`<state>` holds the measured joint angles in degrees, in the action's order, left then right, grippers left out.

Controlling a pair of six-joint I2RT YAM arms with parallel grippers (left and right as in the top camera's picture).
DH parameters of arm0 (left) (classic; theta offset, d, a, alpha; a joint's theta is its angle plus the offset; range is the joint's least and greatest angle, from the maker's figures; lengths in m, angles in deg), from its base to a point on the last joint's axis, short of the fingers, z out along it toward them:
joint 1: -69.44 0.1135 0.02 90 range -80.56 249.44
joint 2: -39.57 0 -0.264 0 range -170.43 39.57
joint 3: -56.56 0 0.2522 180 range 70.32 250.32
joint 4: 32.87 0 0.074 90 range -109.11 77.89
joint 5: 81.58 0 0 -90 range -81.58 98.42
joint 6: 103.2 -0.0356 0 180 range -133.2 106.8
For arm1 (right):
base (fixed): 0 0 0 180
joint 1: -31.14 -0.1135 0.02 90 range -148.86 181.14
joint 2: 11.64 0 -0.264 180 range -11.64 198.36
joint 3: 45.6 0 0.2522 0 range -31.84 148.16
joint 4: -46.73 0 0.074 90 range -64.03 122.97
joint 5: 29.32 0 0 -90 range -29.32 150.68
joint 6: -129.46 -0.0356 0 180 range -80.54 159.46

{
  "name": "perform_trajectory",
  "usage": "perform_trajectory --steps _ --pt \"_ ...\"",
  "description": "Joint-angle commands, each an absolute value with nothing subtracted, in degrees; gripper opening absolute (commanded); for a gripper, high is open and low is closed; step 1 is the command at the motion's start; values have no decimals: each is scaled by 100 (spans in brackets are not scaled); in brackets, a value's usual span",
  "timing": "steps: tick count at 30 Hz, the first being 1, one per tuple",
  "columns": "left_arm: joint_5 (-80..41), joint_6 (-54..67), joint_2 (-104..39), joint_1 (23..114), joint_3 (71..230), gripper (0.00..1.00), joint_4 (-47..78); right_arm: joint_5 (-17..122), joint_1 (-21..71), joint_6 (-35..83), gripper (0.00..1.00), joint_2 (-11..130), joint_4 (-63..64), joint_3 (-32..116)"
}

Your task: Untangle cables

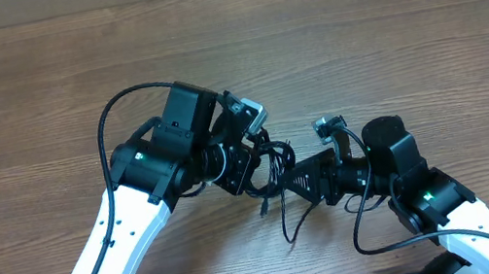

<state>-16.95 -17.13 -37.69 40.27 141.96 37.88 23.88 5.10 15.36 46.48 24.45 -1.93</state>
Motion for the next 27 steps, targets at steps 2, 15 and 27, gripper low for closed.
perform_trajectory --steps 2,15,27 --pt "-1640 -1966 -3655 4027 14288 4 3961 2880 486 1598 60 4640 2555 -171" --pt "-2171 -2272 -3655 4027 14279 4 3939 2644 479 2107 53 4640 2568 -171" --pt "-2307 -1896 -3677 4027 14279 4 3664 1846 473 2321 4 4640 2441 -173"
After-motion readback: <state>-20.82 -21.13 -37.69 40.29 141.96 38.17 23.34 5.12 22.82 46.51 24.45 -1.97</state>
